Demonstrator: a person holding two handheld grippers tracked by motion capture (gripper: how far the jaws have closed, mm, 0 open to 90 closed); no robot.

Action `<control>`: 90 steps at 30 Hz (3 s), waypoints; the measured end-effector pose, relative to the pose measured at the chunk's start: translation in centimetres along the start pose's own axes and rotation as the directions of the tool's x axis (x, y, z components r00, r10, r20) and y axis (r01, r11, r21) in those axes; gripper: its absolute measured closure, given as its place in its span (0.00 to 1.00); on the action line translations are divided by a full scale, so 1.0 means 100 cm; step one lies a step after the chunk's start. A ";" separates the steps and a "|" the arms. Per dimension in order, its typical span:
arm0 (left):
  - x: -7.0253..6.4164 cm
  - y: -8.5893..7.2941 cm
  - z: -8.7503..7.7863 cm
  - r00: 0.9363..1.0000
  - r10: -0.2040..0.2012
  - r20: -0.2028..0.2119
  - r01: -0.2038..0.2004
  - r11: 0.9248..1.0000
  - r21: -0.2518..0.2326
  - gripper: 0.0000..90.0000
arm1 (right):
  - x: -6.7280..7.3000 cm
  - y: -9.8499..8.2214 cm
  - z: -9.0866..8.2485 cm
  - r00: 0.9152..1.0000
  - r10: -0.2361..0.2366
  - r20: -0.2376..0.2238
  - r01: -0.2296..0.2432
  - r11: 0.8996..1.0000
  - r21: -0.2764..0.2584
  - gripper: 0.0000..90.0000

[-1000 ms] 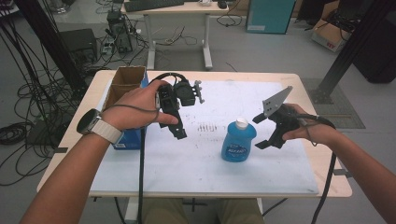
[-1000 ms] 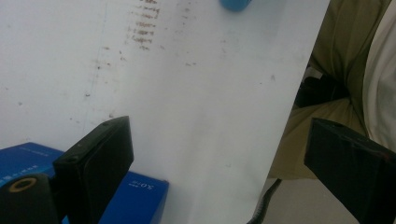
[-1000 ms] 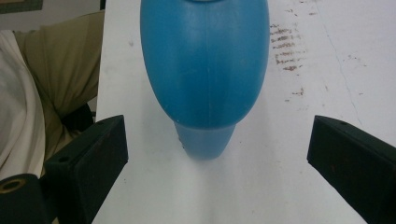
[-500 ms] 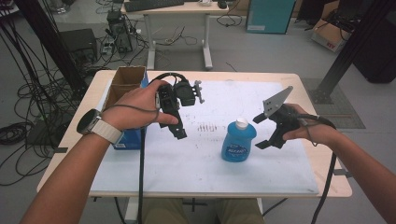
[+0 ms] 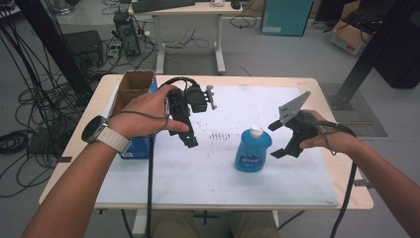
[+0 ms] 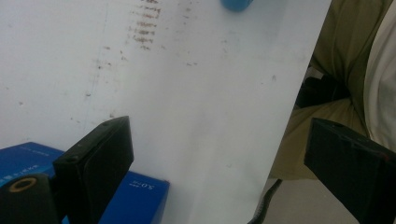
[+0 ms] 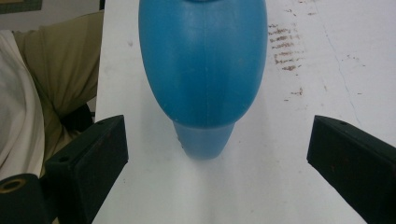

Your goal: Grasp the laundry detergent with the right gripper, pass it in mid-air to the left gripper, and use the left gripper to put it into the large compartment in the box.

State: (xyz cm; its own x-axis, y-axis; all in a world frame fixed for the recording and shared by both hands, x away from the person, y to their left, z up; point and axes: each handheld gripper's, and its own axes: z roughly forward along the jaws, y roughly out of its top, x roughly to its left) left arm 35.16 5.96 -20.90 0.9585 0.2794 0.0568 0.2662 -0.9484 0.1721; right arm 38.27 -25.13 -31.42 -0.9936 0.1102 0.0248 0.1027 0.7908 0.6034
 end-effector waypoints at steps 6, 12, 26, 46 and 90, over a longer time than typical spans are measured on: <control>0.000 -0.001 0.000 1.000 0.002 -0.007 -0.002 1.000 0.000 0.09 | 0.000 0.000 0.001 1.000 -0.002 0.000 0.002 1.000 -0.002 0.06; -0.003 -0.001 0.002 0.999 -0.040 -0.001 0.040 0.999 -0.031 0.09 | 0.000 0.000 0.001 1.000 -0.003 0.001 0.003 1.000 -0.001 0.06; 0.001 -0.001 0.000 1.000 0.018 -0.004 -0.018 1.000 0.012 0.09 | 0.000 0.000 0.001 1.000 -0.002 0.002 0.002 1.000 -0.004 0.06; 0.003 0.001 0.000 0.999 0.037 0.001 -0.037 0.999 0.031 0.09 | 0.000 -0.005 0.007 1.000 -0.005 0.006 0.005 0.999 -0.032 0.06; 0.003 -0.004 0.007 1.000 0.004 0.007 -0.004 1.000 0.019 0.09 | 0.003 -0.011 0.042 1.000 0.017 0.001 -0.017 0.991 -0.136 0.06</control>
State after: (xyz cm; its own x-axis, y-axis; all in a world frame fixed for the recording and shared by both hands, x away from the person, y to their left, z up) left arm 35.42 6.29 -21.68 0.9602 0.2747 0.0504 0.2643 -0.9521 0.1536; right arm 38.10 -23.41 -35.43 -0.9917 0.1240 0.0344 0.1119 0.6995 0.7058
